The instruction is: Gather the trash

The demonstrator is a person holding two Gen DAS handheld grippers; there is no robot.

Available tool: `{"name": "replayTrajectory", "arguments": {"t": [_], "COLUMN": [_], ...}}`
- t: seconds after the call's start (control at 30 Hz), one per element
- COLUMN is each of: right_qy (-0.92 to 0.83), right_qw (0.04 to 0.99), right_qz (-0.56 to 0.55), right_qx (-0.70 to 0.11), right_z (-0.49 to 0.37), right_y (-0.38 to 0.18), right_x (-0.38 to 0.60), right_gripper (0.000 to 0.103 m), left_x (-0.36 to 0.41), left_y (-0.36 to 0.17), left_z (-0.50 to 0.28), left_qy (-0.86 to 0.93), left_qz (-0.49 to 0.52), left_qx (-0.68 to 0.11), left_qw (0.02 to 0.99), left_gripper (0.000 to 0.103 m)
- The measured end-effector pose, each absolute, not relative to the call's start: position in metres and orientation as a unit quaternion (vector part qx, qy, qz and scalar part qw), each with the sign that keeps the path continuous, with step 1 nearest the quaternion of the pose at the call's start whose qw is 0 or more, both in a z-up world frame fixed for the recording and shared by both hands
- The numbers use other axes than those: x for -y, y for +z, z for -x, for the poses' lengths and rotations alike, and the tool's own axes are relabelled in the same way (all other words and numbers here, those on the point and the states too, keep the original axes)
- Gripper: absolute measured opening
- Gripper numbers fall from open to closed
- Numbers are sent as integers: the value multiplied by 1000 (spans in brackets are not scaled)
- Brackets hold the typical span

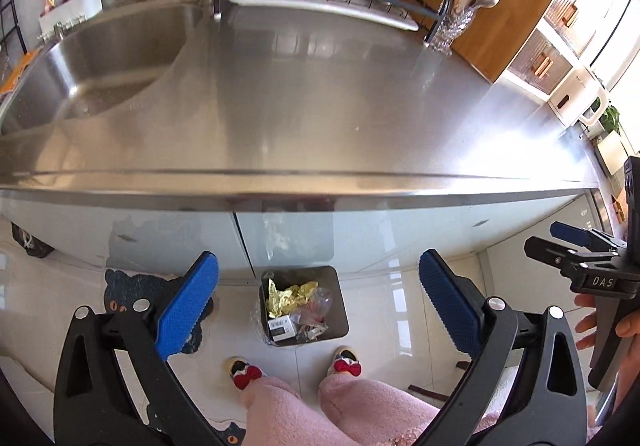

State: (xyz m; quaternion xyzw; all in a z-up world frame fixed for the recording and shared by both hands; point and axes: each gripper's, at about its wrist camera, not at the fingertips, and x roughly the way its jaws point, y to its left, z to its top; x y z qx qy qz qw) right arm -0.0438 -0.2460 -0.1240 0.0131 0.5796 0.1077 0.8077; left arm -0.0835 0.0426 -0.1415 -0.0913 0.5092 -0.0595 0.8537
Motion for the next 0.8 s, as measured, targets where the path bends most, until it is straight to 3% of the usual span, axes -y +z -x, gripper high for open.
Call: {"name": "replayTrajectory", "arguments": {"t": [0.37,0.8], "right_qy": [70,61], "right_qw": [858,883], "right_qz": [-10,-4], "right_qx": [-508,-466], "right_z": [30,24], "right_y": [-33,7], "right_x": [255,248], "right_gripper": [100,100], "left_x": [-30,-28], "left_y": [-68,-26], "left_z": [71,62], "left_qy": [-41,-35], "left_qz": [84,80], "left_qx": [-452,-414], "left_qw": [887,906], "left_gripper": [95,95]}}
